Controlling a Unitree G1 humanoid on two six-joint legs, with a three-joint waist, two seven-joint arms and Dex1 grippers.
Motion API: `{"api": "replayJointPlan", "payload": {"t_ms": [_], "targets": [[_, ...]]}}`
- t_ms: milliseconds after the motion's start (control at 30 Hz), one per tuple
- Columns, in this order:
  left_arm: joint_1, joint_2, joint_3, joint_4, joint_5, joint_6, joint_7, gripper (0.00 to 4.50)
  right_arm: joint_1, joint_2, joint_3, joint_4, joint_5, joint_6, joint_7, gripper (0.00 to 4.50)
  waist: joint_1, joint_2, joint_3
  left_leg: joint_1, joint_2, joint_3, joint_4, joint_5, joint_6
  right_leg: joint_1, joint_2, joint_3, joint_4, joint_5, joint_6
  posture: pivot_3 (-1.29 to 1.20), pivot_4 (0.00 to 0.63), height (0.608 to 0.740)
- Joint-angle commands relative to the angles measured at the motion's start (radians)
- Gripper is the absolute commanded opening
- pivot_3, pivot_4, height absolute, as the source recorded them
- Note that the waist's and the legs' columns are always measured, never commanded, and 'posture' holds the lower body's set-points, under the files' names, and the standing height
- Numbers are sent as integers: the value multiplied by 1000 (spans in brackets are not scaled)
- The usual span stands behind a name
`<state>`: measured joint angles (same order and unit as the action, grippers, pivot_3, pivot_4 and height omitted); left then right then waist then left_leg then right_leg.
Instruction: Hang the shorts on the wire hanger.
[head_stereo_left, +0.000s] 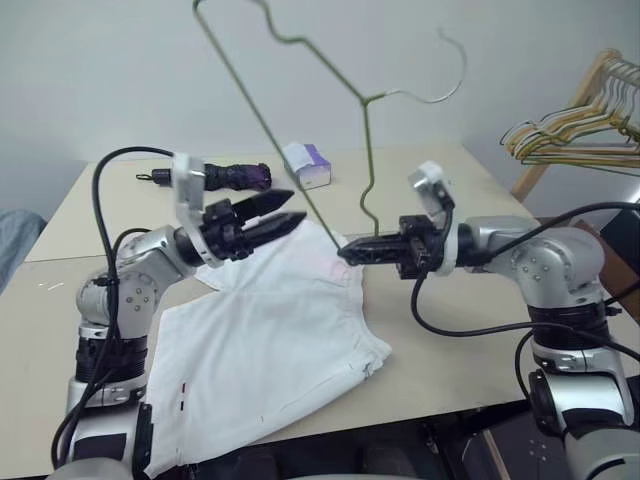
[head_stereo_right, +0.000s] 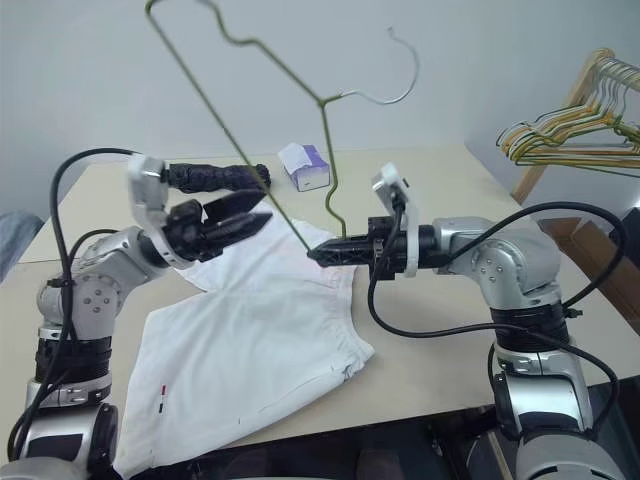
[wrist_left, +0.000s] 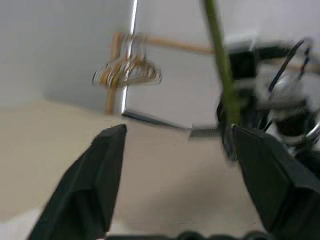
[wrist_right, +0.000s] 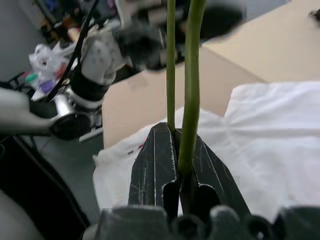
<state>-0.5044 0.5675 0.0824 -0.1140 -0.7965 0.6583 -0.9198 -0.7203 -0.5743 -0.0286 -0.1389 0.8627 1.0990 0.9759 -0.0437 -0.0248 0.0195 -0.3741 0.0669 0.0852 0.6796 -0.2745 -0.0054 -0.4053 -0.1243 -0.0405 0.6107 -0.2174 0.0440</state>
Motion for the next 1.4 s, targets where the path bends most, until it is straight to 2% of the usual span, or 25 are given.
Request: {"api": "replayJointPlan", "payload": {"t_ms": [33, 167, 267, 333, 433, 533, 633, 767, 967, 1400], "targets": [[38, 67, -10, 13, 121, -52, 7, 4461, 75, -67, -129, -58, 67, 84, -73, 0, 0, 0, 0, 0, 0, 0, 0, 0, 0, 0, 0, 0, 0, 0, 0, -43, 0, 740], [85, 182, -49, 43, 306, -154, 2, 4461, 205, -179, -191, -87, 142, 236, -93, 0, 4, 0, 0, -3, 0, 0, 0, 0, 0, -3, 0, 0, -1, 0, 0, -39, 0, 740], [125, 256, -53, 43, 358, -213, -69, 4461, 360, -269, -224, -126, 161, 296, -84, 0, 8, 0, 0, -5, 1, 0, 0, 0, 0, -5, 0, 0, 0, 0, 0, -39, 0, 740], [133, 274, -41, 19, 341, -203, -95, 4461, 485, -365, -215, -162, 147, 273, -13, 0, 11, 1, 1, -5, 1, 0, -1, -1, 1, -5, 0, 0, -1, -1, -1, -46, 0, 740], [137, 289, -45, -9, 347, -195, -114, 4461, 594, -475, -192, -157, 141, 268, 64, 0, 20, 1, 1, -8, 0, 0, 1, -1, 1, -7, -1, 0, -1, 0, 0, -47, 0, 740], [151, 297, -57, -48, 356, -209, -142, 4461, 614, -546, -156, -30, 175, 333, 174, 0, 12, 0, 1, -6, 1, 1, 2, -1, 1, -7, -1, 1, 0, 0, -1, -42, 0, 740], [150, 281, -55, -68, 351, -189, -133, 4461, 620, -592, -88, 61, 125, 310, 243, 0, 8, 0, 1, 0, 1, 1, 1, -1, 1, -1, -1, 1, -1, -1, -1, -40, 0, 740], [161, 285, -68, -82, 369, -181, -129, 4461, 609, -620, 21, 122, 49, 268, 285, 0, 6, 0, 1, 0, 1, 1, 1, -1, 1, -1, -1, 1, -1, -1, 0, -31, 0, 740], [175, 280, -58, -111, 356, -155, -127, 4461, 599, -597, 125, 207, -44, 178, 345, 0, 9, 0, 1, -1, 0, 1, 1, -1, 1, -1, -1, 1, 0, -1, 0, -16, 0, 740], [167, 269, -59, -98, 367, -140, -113, 4461, 537, -552, 167, 219, -85, 91, 458, 0, 29, 0, 1, 0, 0, 1, 1, -1, 1, -1, -1, 1, 0, -1, 0, -2, 0, 740]]}}
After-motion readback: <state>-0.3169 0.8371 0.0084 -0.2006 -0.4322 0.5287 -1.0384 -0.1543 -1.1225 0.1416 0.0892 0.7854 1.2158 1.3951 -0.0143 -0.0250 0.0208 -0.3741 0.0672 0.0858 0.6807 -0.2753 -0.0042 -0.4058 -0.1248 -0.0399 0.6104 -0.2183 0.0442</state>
